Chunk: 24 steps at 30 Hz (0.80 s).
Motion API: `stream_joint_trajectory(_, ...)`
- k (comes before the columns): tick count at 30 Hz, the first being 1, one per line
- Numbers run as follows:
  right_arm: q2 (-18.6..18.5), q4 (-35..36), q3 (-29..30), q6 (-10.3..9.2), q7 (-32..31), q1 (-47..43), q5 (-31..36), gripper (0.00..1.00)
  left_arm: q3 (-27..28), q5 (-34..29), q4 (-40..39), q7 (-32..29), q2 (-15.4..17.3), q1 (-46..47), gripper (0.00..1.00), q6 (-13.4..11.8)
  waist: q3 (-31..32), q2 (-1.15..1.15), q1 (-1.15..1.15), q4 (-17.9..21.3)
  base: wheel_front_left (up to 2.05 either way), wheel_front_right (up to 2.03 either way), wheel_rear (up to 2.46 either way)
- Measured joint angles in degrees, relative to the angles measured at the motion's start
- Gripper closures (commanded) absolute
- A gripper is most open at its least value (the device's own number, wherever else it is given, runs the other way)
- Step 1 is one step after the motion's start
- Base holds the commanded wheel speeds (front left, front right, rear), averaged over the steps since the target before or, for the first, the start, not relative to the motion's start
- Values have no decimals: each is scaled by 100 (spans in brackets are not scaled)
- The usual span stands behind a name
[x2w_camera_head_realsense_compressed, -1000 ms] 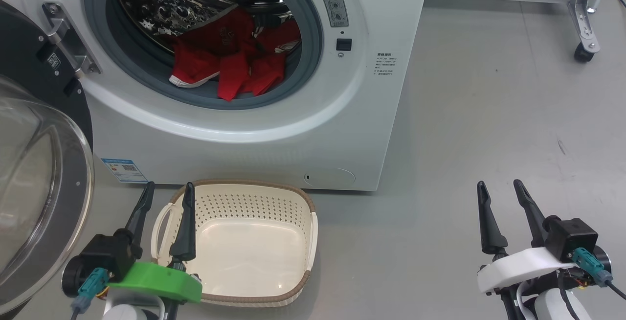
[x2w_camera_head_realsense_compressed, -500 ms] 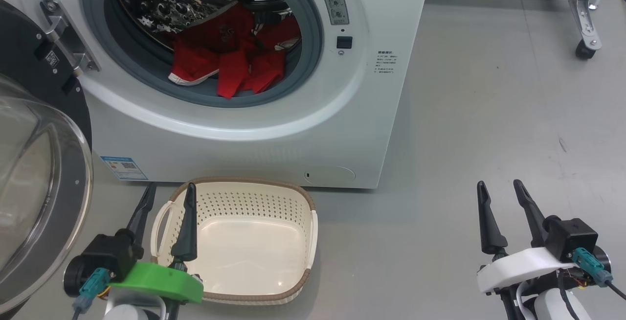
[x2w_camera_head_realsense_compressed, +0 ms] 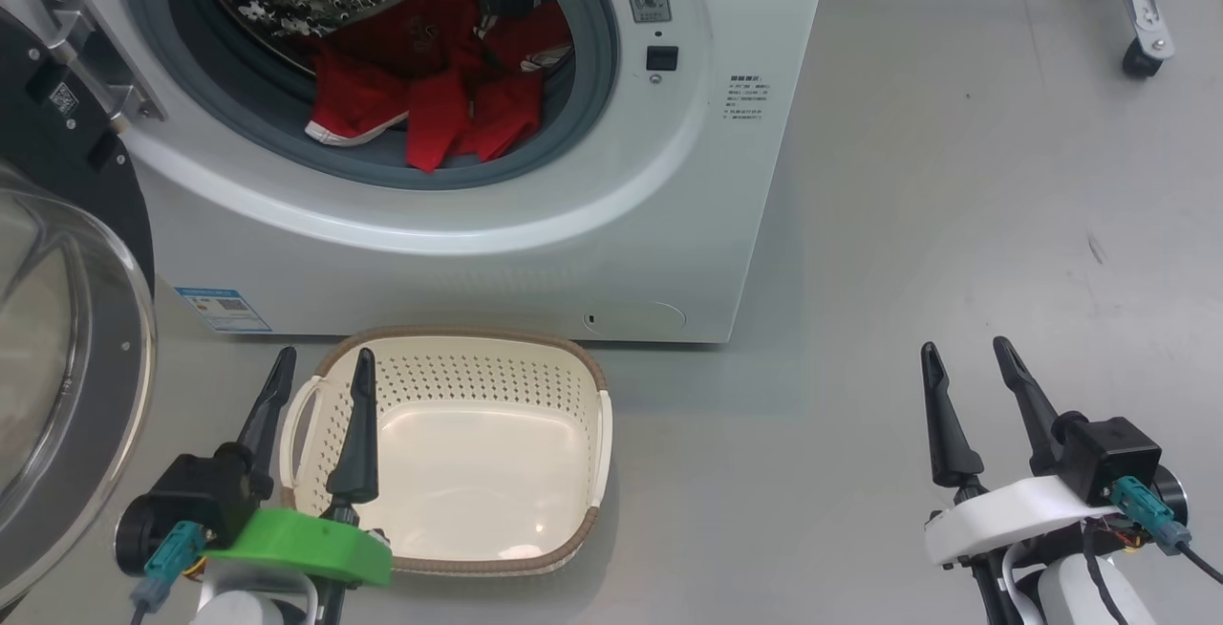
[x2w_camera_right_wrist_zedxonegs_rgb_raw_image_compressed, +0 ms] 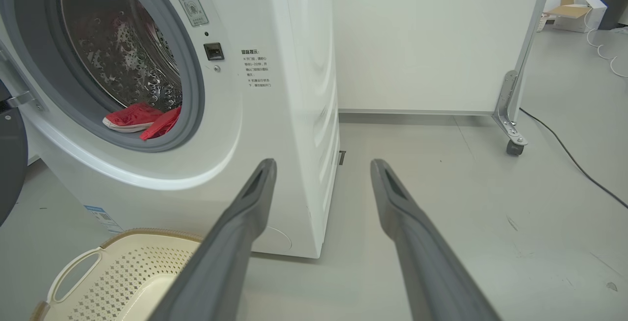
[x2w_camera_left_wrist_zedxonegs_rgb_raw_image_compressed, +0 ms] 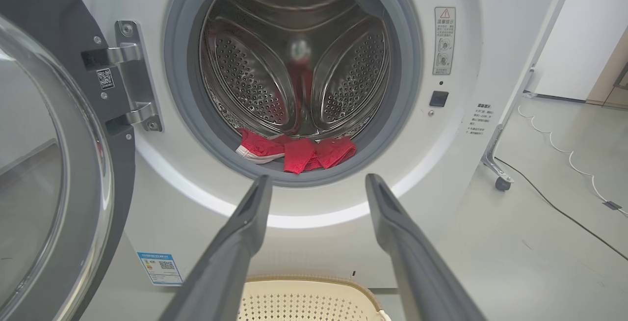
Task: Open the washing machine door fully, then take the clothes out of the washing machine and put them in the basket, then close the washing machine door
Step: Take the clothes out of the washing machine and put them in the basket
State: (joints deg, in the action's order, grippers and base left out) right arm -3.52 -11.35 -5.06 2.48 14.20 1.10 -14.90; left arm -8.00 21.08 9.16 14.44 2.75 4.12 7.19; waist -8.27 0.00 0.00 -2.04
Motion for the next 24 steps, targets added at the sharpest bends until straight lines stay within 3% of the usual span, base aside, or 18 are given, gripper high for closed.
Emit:
stream_joint_trajectory(11,11,179,-200,41,0,149,68,0,96,-175,37,0,157,98,0,0,-527,0,0,201,0,0,0)
stream_joint_trajectory(24,45,321,-511,43,0,444,101,0,370,-297,70,-425,651,1345,0,-1,-1299,0,0,767,0,0,0)
